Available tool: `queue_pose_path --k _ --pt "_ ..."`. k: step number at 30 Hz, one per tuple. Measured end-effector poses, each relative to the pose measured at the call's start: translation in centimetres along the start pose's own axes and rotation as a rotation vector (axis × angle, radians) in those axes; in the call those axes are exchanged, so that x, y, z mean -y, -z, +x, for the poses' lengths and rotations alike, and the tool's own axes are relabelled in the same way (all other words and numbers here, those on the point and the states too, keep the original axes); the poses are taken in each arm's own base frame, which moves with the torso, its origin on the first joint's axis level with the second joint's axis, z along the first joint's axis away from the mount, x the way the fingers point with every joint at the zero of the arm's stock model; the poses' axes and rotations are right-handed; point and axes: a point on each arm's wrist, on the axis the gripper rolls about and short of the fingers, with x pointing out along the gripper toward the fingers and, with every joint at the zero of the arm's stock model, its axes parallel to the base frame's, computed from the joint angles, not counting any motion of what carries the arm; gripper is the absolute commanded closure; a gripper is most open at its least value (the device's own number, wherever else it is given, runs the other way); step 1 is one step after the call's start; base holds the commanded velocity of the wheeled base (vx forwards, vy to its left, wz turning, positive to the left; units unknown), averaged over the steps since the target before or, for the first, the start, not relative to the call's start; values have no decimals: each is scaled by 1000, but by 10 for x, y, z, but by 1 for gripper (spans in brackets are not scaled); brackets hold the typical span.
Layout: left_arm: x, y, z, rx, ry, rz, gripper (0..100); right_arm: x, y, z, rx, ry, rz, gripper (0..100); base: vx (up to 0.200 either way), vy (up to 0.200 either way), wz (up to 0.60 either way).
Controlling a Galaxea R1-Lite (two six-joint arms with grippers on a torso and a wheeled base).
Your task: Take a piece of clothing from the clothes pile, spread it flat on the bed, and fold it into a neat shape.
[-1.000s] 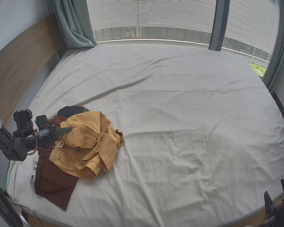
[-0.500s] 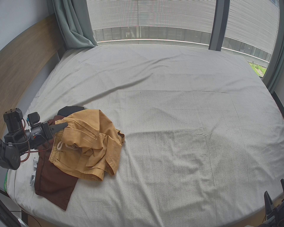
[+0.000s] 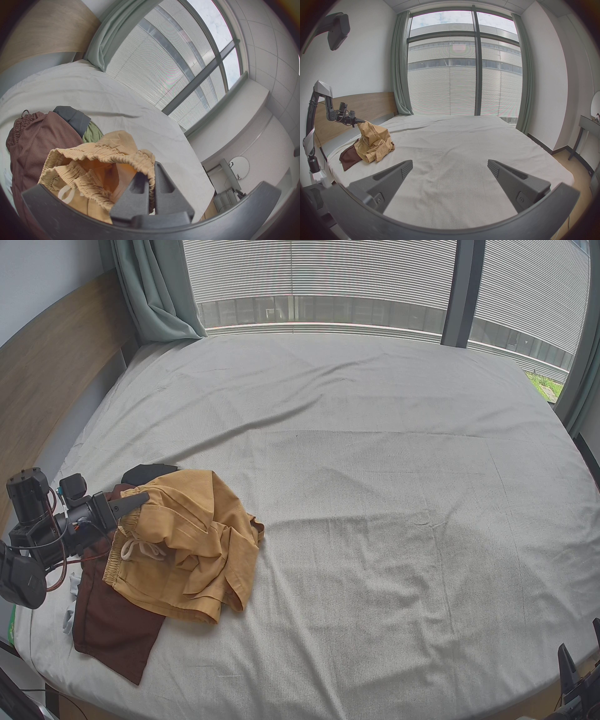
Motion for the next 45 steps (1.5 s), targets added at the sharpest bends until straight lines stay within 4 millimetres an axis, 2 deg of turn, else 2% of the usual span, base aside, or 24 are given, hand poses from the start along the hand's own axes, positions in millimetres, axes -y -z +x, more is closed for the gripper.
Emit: queue_pose_path --k 9,18,24,35,45 --pt "36 -5 14 150 0 -116 100 0 0 0 0 0 0 0 0 0 0" --pt "84 5 34 275 32 -243 100 0 0 0 0 0 0 0 0 0 0" --pt "108 15 44 285 70 -294 100 0 0 0 0 1 0 0 0 0 0" --pt "133 26 53 287 98 -311 100 0 0 0 0 0 -1 0 0 0 0" --pt "146 33 59 256 137 -316 100 0 0 0 0 1 0 0 0 0 0"
